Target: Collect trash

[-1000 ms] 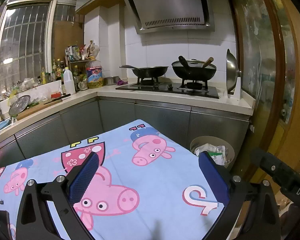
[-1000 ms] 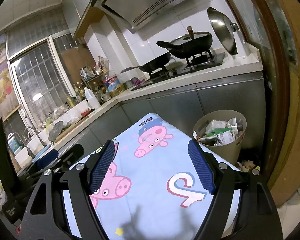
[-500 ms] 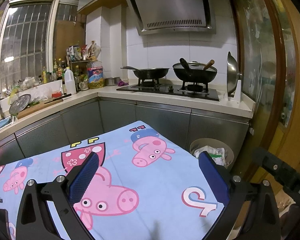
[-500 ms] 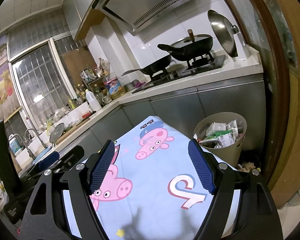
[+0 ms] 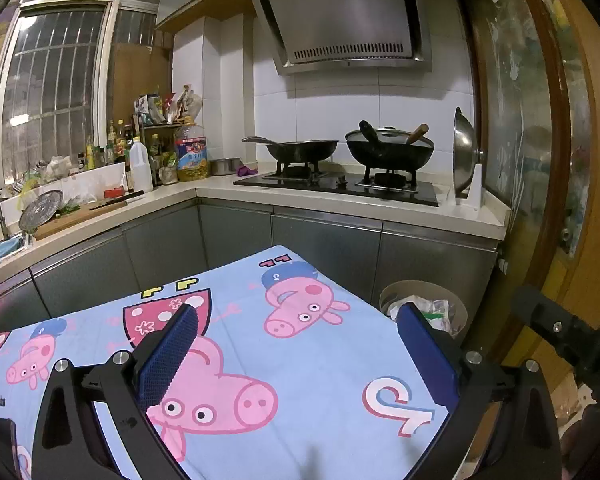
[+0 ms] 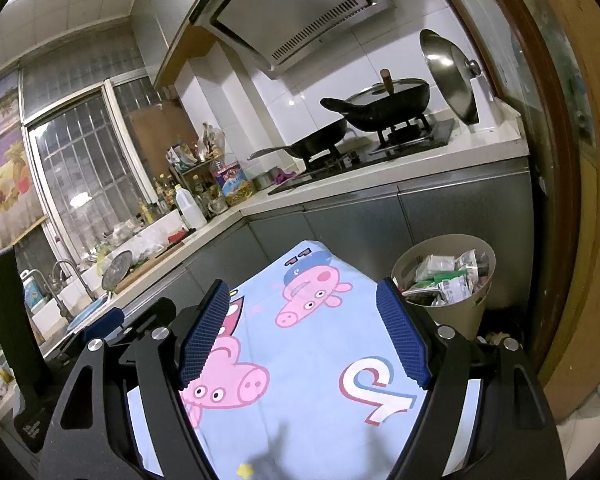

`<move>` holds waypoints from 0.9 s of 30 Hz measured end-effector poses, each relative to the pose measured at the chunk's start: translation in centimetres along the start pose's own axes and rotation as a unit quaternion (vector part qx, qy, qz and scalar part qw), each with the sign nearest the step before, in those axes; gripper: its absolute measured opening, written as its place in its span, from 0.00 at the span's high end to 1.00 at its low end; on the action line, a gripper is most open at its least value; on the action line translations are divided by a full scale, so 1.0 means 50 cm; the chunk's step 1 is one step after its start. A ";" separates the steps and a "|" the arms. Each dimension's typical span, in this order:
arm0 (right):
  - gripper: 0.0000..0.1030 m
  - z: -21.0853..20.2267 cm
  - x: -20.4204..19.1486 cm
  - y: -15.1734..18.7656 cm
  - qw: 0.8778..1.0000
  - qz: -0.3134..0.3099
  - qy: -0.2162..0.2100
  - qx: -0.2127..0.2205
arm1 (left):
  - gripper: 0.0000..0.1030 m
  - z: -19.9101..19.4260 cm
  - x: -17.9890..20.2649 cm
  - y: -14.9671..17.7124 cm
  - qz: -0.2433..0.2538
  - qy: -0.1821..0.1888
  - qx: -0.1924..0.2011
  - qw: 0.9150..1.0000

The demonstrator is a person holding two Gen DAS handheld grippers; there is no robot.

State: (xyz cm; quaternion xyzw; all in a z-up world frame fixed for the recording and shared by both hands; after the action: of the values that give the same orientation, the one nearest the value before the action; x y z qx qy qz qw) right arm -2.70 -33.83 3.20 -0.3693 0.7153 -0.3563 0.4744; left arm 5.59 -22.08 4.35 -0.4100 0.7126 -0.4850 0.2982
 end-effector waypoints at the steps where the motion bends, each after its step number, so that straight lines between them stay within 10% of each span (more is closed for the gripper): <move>1: 0.27 0.000 0.000 0.000 1.000 0.000 0.000 0.000 | 0.04 0.000 -0.002 0.002 0.000 0.000 0.000 1.000; 27: 0.27 0.007 0.004 0.012 1.000 0.002 0.001 -0.006 | 0.04 0.016 0.008 0.023 -0.004 0.014 -0.030 0.999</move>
State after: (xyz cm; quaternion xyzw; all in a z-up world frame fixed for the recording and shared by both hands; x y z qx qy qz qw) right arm -2.55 -33.78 2.49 -0.3706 0.7186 -0.3513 0.4721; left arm 5.71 -22.59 2.98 -0.4146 0.7293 -0.4704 0.2739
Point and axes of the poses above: each gripper's, at about its wrist camera, not at the fingertips, and z roughly the way its jaws point, x to its right, y to its underside, the point moved 9 cm from there along z, roughly the way its jaws point, and after that the axes turned 1 degree about x, right-handed, at the moved point
